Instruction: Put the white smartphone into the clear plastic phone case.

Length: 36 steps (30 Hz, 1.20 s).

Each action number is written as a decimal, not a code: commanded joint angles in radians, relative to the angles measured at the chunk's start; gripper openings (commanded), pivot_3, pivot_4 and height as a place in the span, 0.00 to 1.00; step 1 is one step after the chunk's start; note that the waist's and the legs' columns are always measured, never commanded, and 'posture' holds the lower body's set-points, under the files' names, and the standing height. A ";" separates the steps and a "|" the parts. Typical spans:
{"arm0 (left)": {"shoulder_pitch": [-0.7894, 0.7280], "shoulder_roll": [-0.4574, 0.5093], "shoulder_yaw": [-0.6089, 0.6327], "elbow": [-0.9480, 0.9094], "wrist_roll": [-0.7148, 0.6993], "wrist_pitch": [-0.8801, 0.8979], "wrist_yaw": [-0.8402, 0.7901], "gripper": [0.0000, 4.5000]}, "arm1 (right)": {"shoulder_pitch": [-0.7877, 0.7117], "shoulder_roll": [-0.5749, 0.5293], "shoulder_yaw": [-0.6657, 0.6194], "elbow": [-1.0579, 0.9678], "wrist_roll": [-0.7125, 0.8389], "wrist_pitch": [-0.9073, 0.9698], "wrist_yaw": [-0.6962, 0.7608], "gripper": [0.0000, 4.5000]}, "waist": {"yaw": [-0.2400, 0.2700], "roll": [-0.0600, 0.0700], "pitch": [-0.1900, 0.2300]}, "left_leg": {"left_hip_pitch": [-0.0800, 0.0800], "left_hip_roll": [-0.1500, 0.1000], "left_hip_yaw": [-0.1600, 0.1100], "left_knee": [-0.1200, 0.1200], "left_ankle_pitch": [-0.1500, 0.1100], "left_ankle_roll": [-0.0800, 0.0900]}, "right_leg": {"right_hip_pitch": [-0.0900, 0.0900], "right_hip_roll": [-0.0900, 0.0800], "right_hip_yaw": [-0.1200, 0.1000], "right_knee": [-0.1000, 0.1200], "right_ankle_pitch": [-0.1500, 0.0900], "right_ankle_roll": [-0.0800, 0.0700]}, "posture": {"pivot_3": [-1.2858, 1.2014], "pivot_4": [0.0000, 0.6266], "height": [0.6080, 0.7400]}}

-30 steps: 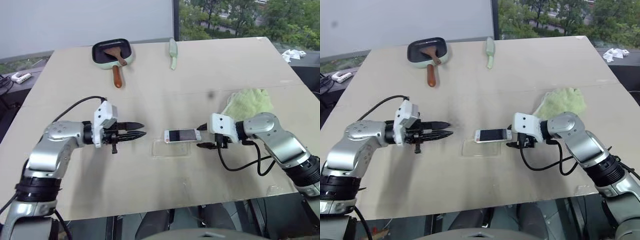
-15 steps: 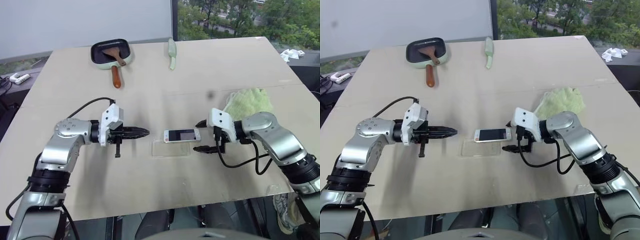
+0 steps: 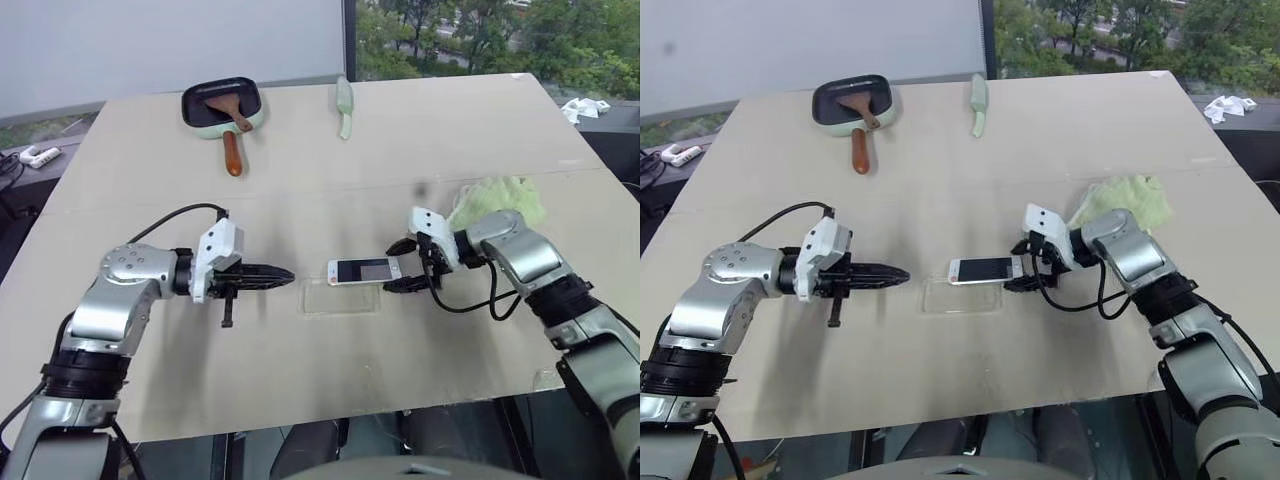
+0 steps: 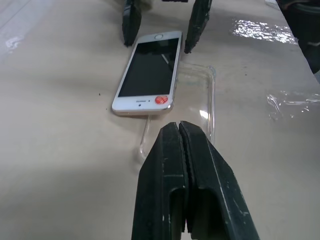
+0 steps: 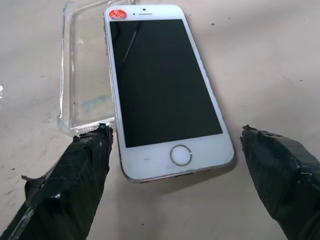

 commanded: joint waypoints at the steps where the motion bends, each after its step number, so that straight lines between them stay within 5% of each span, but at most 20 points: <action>1: 0.013 0.014 0.033 -0.050 -0.020 0.001 0.010 0.00 | -0.022 -0.002 0.022 0.045 -0.028 -0.010 0.052 0.98 | -0.001 0.000 0.000 | 0.000 0.000 0.000 0.000 0.000 0.000 | 0.000 0.000 0.000 0.000 0.000 0.000 | 0.52 0.24 1.00; 8: 0.026 0.009 0.033 -0.064 -0.016 0.000 0.025 0.00 | -0.031 0.001 0.031 0.065 -0.053 0.016 0.102 0.98 | 0.002 0.000 0.000 | 0.000 0.000 -0.001 0.000 0.000 0.000 | 0.000 0.000 -0.001 0.000 0.000 0.000 | 0.52 0.24 1.00; 13: 0.027 0.009 0.031 -0.064 -0.016 -0.002 0.030 0.00 | -0.036 0.010 0.028 0.077 -0.069 0.019 0.102 0.64 | 0.004 0.000 0.000 | 0.000 0.000 -0.001 0.000 0.000 0.000 | 0.000 0.000 -0.001 0.000 0.000 0.000 | 0.52 0.24 1.00; 24: 0.020 0.006 0.024 -0.054 -0.011 -0.009 0.029 0.00 | -0.014 -0.001 0.000 -0.006 -0.057 0.011 0.099 0.64 | 0.004 0.000 0.000 | 0.000 0.000 -0.001 0.000 0.000 0.000 | 0.000 0.000 -0.001 0.000 0.000 0.000 | 0.52 0.24 1.00; 36: -0.003 -0.014 0.004 -0.050 -0.004 -0.003 0.042 0.00 | 0.044 -0.086 -0.050 -0.322 -0.061 -0.008 0.022 0.64 | 0.005 0.000 0.000 | -0.001 0.000 -0.001 0.000 0.000 0.000 | -0.001 0.000 -0.001 0.000 0.000 0.000 | 0.52 0.24 1.00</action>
